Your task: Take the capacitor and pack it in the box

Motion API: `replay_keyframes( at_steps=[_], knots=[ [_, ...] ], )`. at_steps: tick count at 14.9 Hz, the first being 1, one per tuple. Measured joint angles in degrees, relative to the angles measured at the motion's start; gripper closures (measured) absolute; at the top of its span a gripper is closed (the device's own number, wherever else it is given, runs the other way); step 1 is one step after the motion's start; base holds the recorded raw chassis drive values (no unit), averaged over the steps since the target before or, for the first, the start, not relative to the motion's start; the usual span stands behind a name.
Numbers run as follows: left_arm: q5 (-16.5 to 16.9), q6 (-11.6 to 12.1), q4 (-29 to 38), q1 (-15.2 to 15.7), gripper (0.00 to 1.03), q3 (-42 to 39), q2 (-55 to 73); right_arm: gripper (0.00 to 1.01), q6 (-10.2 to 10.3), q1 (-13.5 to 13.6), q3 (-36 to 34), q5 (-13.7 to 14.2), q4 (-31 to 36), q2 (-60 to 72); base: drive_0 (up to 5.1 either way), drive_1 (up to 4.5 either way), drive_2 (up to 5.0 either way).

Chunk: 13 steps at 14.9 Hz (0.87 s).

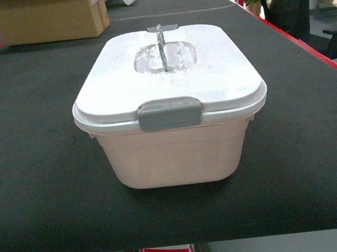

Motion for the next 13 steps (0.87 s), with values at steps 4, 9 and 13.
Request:
replay_keyframes(
  at_steps=[4, 9, 13],
  knots=[
    [0.0, 0.0, -4.55, 0.0, 1.01, 0.0, -4.57, 0.03, 0.0, 0.0, 0.0, 0.0, 0.0, 0.0, 0.0, 0.0, 0.0],
    [0.02, -0.07, -14.95, 0.0, 0.65, 0.02, -14.03, 0.03, 0.0, 0.0, 0.0, 0.0, 0.0, 0.0, 0.0, 0.0, 0.0],
    [0.02, -0.04, -14.95, 0.0, 0.05, 0.02, -14.03, 0.03, 0.0, 0.0, 0.0, 0.0, 0.0, 0.0, 0.0, 0.0, 0.0]
  ],
)
